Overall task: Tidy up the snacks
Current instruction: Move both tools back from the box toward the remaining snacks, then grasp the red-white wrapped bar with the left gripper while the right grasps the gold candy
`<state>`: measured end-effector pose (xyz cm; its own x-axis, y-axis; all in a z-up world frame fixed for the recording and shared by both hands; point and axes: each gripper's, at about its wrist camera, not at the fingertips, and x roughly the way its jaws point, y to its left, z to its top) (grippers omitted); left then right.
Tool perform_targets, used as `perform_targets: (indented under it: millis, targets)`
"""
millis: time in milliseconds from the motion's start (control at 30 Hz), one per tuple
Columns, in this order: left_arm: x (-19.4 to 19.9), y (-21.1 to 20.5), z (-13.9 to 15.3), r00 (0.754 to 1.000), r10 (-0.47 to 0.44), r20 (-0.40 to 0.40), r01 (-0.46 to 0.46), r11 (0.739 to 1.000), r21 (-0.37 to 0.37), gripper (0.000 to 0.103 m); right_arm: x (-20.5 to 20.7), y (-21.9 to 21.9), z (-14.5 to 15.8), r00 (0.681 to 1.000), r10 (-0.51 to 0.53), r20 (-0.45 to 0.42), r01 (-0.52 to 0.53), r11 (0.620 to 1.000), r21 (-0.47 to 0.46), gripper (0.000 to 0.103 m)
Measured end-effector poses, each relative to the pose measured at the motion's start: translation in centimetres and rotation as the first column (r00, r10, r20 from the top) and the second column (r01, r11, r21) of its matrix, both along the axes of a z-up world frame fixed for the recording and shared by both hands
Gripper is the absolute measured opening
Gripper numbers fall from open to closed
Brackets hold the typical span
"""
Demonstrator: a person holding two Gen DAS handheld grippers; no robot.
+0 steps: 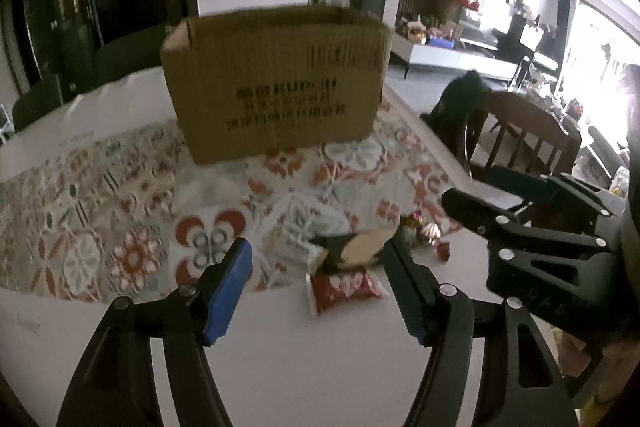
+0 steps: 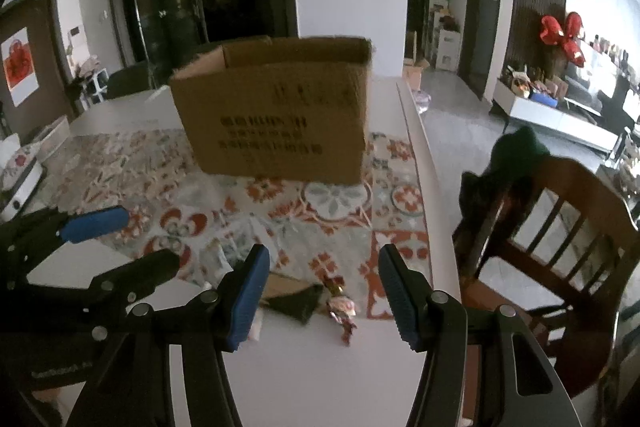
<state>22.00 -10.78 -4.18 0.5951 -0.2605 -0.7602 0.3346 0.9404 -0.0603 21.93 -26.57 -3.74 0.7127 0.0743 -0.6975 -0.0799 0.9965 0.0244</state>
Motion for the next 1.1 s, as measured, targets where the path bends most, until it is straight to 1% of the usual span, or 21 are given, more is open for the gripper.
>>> perform_targets:
  millis: [200, 400, 600, 767, 867, 967, 1100]
  targets:
    - [-0.5, -0.2, -1.7, 0.999, -0.007, -0.031, 0.006, 1.0, -0.021, 0.072, -0.8, -0.1, -1.6, 1.0, 0.007, -0.017, -0.007, 0.999, -0.032, 0.058]
    - [-0.8, -0.7, -2.7, 1.0, -0.019, -0.024, 0.018, 1.0, -0.025, 0.076, -1.8, -0.2, -2.5, 1.0, 0.0, 0.0, 0.0, 0.999, -0.039, 0.058]
    - [-0.6, -1.2, -3.6, 0.999, -0.028, -0.035, 0.027, 0.999, -0.023, 0.077, -2.4, -0.4, -3.2, 1.0, -0.007, 0.017, 0.008, 0.998, -0.067, 0.058]
    - [-0.3, -1.6, -4.5, 0.998, -0.031, -0.051, 0.03, 0.999, -0.028, 0.077, -2.3, -1.0, -4.0, 1.0, -0.011, -0.003, 0.01, 0.999, -0.049, 0.058]
    - [0.2, -1.6, -5.3, 0.996, -0.024, -0.08, 0.022, 0.999, -0.032, 0.077, -1.9, -1.3, -4.5, 1.0, -0.009, -0.017, 0.009, 0.999, -0.031, 0.058]
    - [0.6, -1.5, -5.9, 0.994, -0.014, -0.109, 0.008, 0.999, -0.053, 0.077, -1.4, -1.4, -5.1, 0.999, -0.005, -0.033, 0.005, 1.0, 0.0, 0.058]
    - [1.2, -1.6, -6.6, 0.992, -0.013, -0.128, 0.005, 0.998, -0.055, 0.077, -0.5, -1.6, -5.7, 0.999, -0.002, -0.046, 0.003, 1.0, 0.006, 0.058]
